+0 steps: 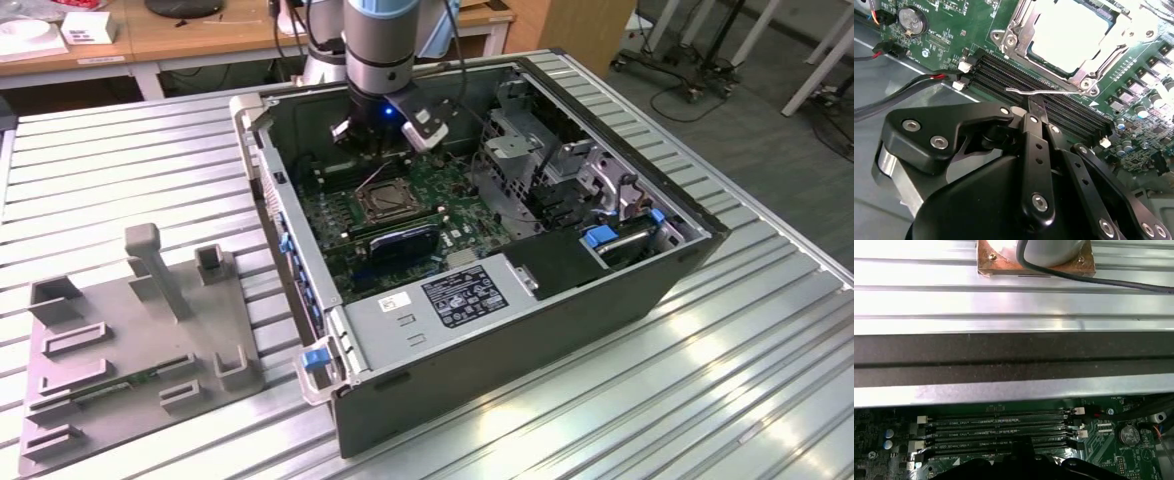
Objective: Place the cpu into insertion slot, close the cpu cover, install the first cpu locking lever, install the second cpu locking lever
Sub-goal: 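Install the first cpu locking lever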
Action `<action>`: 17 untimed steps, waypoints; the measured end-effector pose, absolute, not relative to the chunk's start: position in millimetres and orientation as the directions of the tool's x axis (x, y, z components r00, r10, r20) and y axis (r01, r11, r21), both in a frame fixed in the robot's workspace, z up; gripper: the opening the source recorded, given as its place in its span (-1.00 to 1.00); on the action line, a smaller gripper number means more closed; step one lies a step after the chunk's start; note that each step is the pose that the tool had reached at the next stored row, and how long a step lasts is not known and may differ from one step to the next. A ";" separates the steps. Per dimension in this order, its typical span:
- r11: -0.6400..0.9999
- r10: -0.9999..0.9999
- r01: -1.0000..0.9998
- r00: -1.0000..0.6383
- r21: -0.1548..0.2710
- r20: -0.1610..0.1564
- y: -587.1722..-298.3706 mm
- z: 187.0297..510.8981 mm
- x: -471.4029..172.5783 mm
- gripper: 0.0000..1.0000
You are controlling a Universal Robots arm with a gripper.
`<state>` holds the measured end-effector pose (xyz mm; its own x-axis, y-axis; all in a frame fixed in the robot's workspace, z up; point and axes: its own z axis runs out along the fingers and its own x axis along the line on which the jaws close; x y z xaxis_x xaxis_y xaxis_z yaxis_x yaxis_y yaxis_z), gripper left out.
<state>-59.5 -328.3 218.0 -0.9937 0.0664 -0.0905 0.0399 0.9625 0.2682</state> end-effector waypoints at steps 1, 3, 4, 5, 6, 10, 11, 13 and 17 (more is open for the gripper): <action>0.960 0.068 0.040 -0.994 0.278 -0.091 -328.3 218.0 -59.8 -0.79; 0.955 0.069 0.039 -0.993 0.295 -0.093 -328.3 218.0 -60.1 -0.79; 0.955 0.069 0.039 -0.993 0.295 -0.093 -328.3 218.0 -60.2 -0.79; 0.955 0.069 0.039 -0.993 0.295 -0.094 -328.2 218.0 -60.4 -0.79; 0.955 0.069 0.039 -0.993 0.295 -0.094 -328.2 217.9 -60.6 -0.79; 0.955 0.069 0.038 -0.993 0.295 -0.096 -328.3 217.8 -65.2 -0.79; 0.955 0.069 0.038 -0.993 0.295 -0.097 -328.3 217.7 -66.4 -0.79; 0.955 0.069 0.038 -0.993 0.295 -0.097 -328.2 217.7 -67.4 -0.79; 0.957 0.068 0.038 -0.993 0.287 -0.098 -329.9 217.7 -68.0 -0.79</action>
